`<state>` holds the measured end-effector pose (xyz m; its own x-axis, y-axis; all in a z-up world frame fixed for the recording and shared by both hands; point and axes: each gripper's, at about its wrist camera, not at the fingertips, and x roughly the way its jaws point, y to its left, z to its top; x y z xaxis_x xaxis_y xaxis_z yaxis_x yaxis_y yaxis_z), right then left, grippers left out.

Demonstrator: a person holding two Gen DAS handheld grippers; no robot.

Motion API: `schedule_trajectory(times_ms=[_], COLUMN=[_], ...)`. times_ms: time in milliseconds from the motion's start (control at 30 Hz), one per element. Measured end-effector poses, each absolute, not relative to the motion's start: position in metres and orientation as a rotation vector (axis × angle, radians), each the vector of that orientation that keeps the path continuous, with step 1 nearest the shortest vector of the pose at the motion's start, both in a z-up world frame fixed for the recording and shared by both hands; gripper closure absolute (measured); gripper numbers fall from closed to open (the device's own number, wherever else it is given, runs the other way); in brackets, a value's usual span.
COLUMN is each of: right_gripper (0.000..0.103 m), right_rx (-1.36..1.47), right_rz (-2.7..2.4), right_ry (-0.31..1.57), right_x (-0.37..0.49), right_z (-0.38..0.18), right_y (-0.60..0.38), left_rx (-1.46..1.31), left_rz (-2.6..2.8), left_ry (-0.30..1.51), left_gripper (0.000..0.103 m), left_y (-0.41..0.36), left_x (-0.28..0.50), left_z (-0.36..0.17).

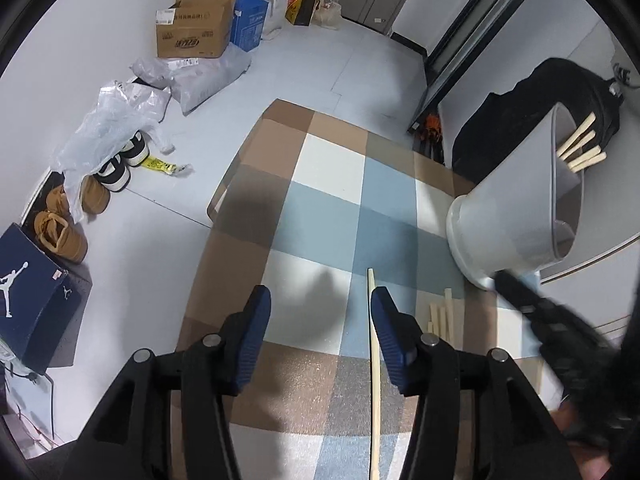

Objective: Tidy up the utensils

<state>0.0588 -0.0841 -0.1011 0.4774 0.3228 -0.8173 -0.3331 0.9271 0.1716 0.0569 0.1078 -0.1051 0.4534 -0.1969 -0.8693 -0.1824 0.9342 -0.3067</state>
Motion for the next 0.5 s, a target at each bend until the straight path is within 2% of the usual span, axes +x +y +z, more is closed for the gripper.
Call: schedule_trajectory(times_ms=[333, 500], right_gripper=[0.103, 0.103], right_rx=[0.086, 0.160], right_rz=[0.455, 0.478], right_ry=[0.863, 0.826], right_x=[0.036, 0.029], right_z=[-0.052, -0.038], right_y=[-0.117, -0.138], left_rx=[-0.274, -0.156], left_rz=[-0.045, -0.038], left_ry=[1.232, 1.234], left_gripper=[0.056, 0.056], left_y=[0.073, 0.054], left_x=[0.066, 0.069], left_z=[-0.129, -0.128])
